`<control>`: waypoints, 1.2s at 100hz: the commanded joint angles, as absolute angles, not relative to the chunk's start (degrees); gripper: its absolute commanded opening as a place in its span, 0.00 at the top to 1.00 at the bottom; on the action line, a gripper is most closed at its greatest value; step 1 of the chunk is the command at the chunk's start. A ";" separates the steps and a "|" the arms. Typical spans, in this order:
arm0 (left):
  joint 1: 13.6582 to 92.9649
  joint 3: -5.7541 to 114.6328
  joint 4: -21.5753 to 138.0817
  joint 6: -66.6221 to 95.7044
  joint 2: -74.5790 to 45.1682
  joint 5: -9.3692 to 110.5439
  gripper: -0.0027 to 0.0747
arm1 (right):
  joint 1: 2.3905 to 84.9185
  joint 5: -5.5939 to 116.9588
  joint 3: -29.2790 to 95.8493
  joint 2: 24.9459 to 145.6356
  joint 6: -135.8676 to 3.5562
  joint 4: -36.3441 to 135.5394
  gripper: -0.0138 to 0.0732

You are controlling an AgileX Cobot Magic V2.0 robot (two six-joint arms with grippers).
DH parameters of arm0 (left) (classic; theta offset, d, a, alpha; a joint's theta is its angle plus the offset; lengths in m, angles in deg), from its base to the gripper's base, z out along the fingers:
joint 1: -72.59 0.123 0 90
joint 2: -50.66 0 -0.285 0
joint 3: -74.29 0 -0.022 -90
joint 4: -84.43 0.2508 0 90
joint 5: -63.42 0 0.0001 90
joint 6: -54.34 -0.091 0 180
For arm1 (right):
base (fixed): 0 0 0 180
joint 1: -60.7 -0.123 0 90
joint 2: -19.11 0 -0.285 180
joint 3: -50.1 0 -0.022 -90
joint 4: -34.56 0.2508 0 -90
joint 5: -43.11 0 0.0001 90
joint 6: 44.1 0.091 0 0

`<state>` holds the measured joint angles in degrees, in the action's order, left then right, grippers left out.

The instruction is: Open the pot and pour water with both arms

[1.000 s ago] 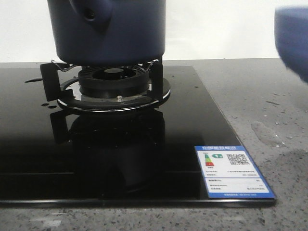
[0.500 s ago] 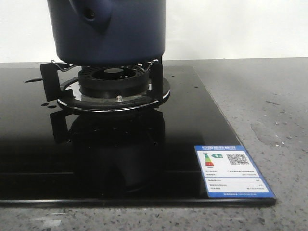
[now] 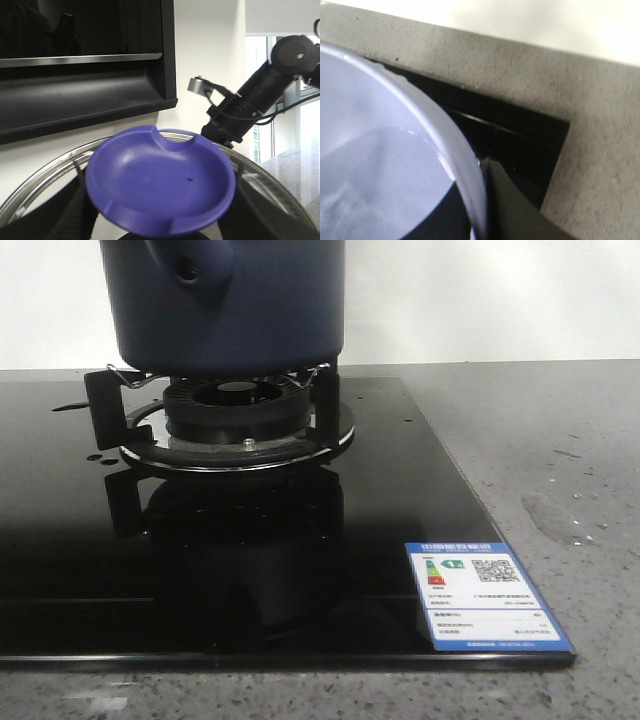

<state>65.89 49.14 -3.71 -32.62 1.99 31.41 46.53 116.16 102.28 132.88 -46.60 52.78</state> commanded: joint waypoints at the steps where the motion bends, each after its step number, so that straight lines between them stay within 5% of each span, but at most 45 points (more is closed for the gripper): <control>1: 65.47 51.06 -7.00 -32.05 2.27 32.70 0.68 | 45.51 113.47 106.13 131.65 -46.45 51.74 0.89; 120: 63.53 51.06 -2.29 -32.05 2.27 38.91 0.68 | 25.20 98.28 106.36 136.65 -44.10 -3.16 0.89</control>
